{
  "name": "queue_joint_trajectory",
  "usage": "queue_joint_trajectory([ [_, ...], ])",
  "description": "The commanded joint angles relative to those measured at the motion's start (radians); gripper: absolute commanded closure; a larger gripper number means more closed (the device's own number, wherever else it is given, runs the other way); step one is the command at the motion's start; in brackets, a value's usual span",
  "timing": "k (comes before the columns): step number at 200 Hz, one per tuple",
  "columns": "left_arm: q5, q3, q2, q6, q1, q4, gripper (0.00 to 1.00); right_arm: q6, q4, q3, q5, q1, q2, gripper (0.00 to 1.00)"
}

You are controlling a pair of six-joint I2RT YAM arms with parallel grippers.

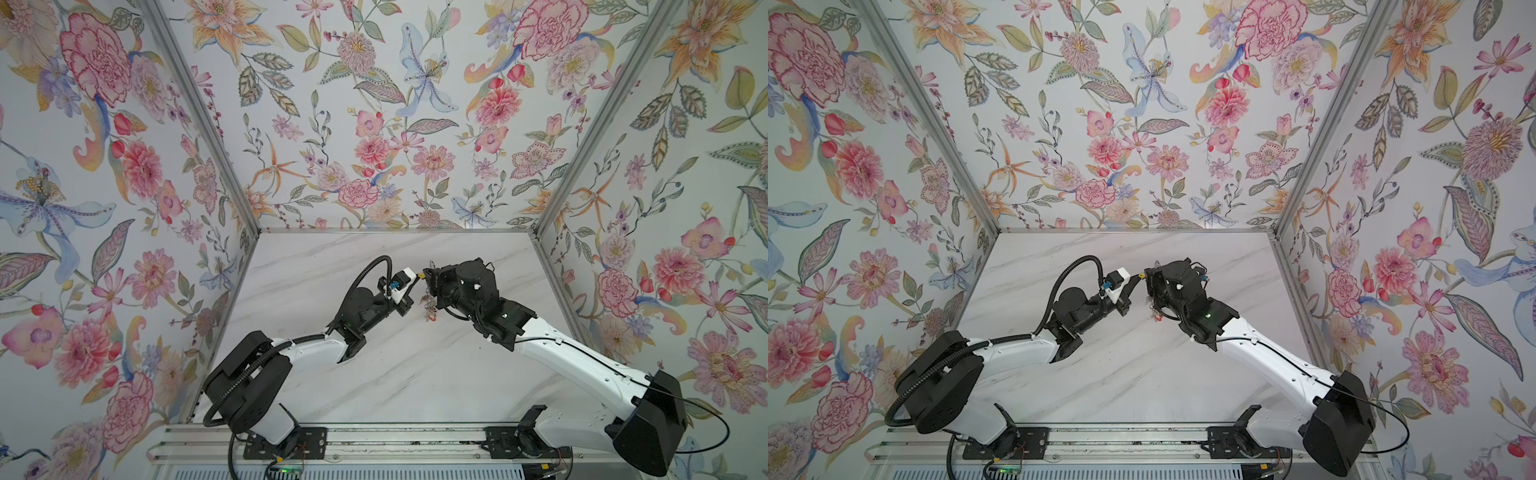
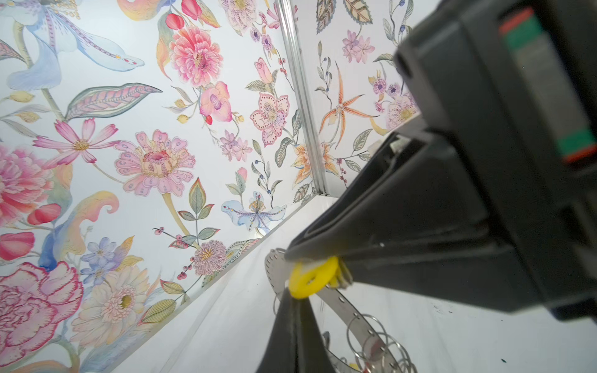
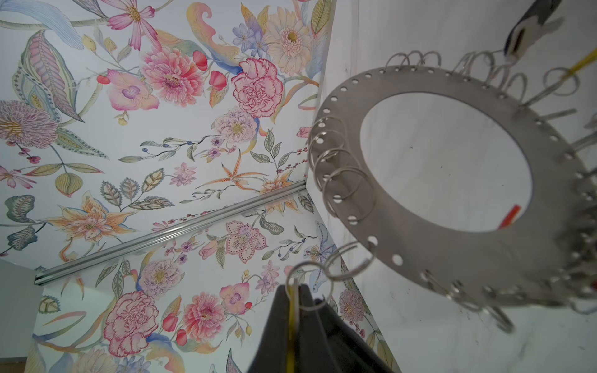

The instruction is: Remove the keys from the keyring

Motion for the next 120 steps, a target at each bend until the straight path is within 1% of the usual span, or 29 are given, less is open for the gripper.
queue_joint_trajectory([
  [1, 0.123, 0.034, -0.002, -0.061, 0.007, -0.022, 1.0, 0.001, 0.073, -0.009, -0.02, 0.0, -0.024, 1.0],
  [15, 0.154, 0.046, 0.0, -0.079, 0.011, -0.042, 0.93, 0.004, 0.087, -0.013, -0.025, 0.003, -0.02, 1.0],
  [18, 0.158, 0.05, 0.03, -0.079, 0.01, -0.05, 0.92, 0.004, 0.09, -0.012, -0.029, 0.002, -0.019, 1.0],
  [33, 0.179, 0.072, 0.044, -0.083, 0.019, -0.088, 0.85, -0.006, 0.086, -0.005, -0.03, 0.003, -0.019, 1.0],
  [64, 0.185, 0.088, 0.037, -0.089, 0.057, -0.13, 0.78, -0.015, 0.086, -0.007, -0.042, 0.001, -0.024, 1.0],
  [84, 0.204, 0.095, 0.022, -0.079, 0.084, -0.167, 0.76, -0.021, 0.087, -0.011, -0.055, 0.0, -0.024, 1.0],
  [101, 0.25, 0.089, 0.017, -0.065, 0.102, -0.185, 0.71, -0.031, 0.093, -0.017, -0.067, -0.002, -0.027, 1.0],
  [105, 0.262, 0.087, -0.017, -0.062, 0.105, -0.189, 0.7, -0.033, 0.094, -0.017, -0.069, -0.003, -0.026, 1.0],
  [120, 0.294, 0.091, -0.031, -0.048, 0.116, -0.209, 0.68, -0.039, 0.103, -0.02, -0.086, -0.005, -0.026, 1.0],
])
